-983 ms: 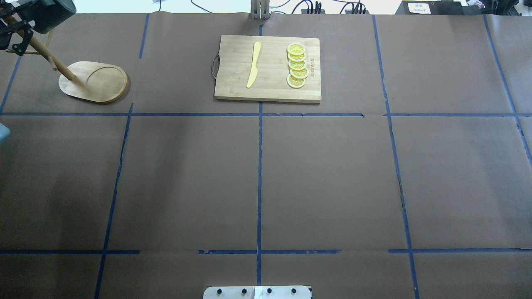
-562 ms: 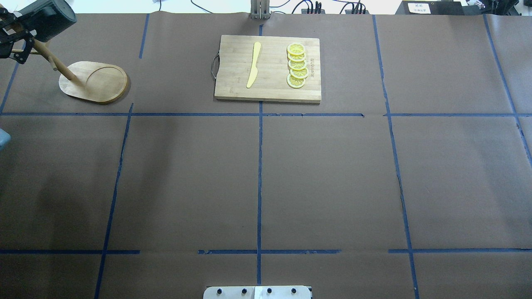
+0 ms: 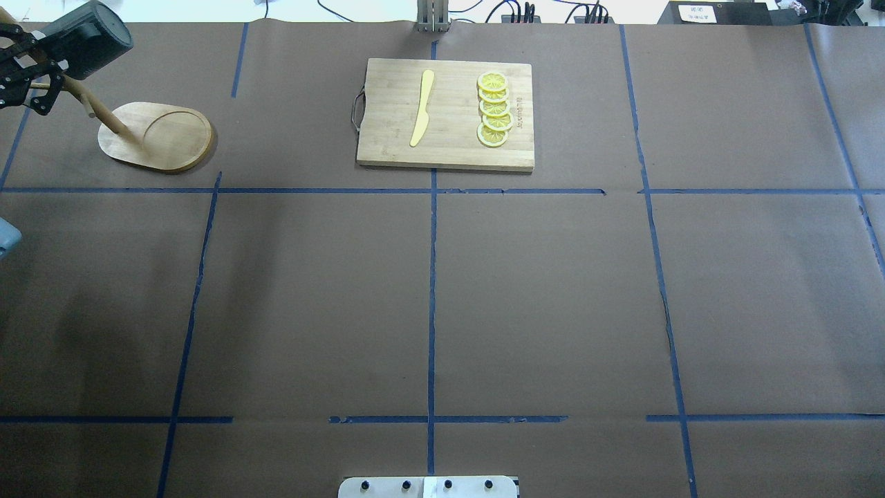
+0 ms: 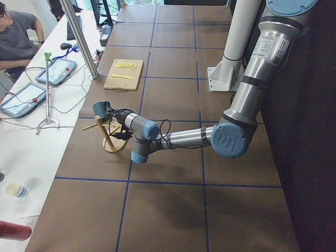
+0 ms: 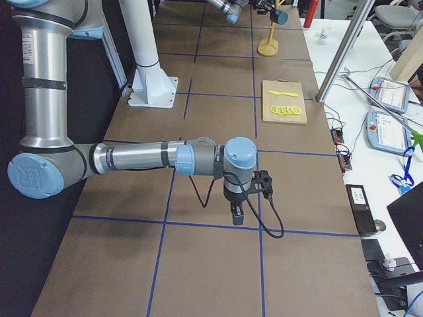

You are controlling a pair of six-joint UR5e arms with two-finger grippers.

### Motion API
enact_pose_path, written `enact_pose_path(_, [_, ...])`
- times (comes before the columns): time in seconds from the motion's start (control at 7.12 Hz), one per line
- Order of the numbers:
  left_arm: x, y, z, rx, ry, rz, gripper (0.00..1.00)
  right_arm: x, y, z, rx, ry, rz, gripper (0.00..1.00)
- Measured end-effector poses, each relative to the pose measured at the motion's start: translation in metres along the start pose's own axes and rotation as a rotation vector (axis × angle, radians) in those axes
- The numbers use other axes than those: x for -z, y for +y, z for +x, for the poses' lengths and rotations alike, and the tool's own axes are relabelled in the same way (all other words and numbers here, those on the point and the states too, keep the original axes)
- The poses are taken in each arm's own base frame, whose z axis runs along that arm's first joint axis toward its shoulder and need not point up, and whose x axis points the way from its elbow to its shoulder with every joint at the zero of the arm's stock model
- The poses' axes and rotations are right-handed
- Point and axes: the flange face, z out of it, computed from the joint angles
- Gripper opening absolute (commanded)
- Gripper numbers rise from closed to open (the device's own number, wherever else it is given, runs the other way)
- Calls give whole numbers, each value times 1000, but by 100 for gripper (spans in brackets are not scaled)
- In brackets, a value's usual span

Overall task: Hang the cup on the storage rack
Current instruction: 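Hook the mug handle onto a rack peg with the left gripper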

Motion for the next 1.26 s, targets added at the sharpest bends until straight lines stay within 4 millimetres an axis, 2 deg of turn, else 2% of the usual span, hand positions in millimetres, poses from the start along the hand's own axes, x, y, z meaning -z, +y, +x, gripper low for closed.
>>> enact_pose_path(0.42, [3, -3, -1, 2, 0, 5, 8, 0, 0, 0, -2, 0, -1, 100])
enact_pose_path(0.56, [5, -5, -1, 3, -1, 9, 23, -1, 0, 0, -3, 0, -1, 100])
enact_pose_path(0.84, [7, -8, -2, 4, -1, 16, 72, -1, 0, 0, -4, 0, -1, 100])
enact_pose_path(0.98, [8, -11, -3, 5, -3, 22, 100, -1, 0, -1, -4, 0, -2, 100])
enact_pose_path(1.26, [9, -11, -2, 5, -2, 21, 100, -1, 0, -1, -4, -1, -2, 100])
